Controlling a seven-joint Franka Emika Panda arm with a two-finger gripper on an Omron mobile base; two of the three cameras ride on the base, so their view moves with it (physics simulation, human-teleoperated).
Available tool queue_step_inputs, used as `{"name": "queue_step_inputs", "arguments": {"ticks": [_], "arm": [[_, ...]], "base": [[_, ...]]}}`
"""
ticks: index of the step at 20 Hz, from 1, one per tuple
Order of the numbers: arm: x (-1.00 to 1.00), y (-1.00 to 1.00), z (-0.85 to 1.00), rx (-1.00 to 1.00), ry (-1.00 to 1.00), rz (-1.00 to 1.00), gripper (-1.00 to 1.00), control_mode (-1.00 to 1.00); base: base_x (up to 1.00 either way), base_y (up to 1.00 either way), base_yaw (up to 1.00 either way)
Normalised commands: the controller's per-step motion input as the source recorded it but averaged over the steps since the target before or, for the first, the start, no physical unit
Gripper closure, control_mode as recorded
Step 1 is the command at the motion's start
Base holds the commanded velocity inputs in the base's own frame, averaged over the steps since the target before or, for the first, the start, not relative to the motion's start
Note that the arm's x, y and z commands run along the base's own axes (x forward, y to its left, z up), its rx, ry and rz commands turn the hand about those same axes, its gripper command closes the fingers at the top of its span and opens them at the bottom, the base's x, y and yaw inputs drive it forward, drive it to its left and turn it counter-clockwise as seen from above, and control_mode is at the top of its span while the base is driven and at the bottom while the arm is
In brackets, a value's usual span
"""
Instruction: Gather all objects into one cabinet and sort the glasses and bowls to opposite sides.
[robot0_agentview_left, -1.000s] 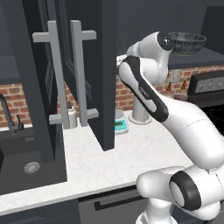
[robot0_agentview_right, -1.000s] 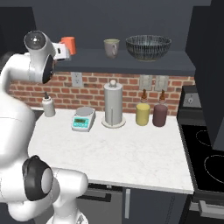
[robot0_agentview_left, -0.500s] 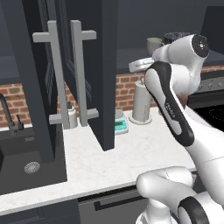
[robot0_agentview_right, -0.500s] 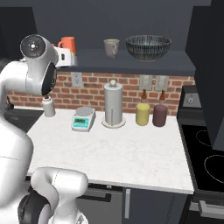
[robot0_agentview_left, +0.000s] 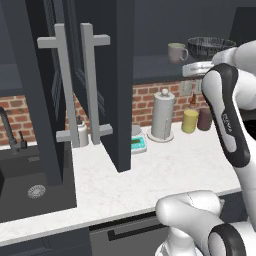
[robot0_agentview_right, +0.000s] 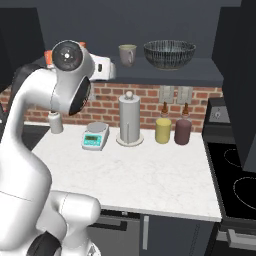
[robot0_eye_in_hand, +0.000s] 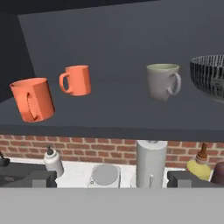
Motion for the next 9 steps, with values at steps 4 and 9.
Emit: {"name": "queue_step_inputs", "arguments": {"ticks": [4,9], "arm": [[0.0,-0.81,0.07,0.02,0.0,-0.06,-1.0,-1.0],[0.01,-0.66,0.0,0.0,0.0,-0.05,-1.0,-1.0]], "base": [[0.0,0.0,0.0],[0.0,0.0,0.0]]}}
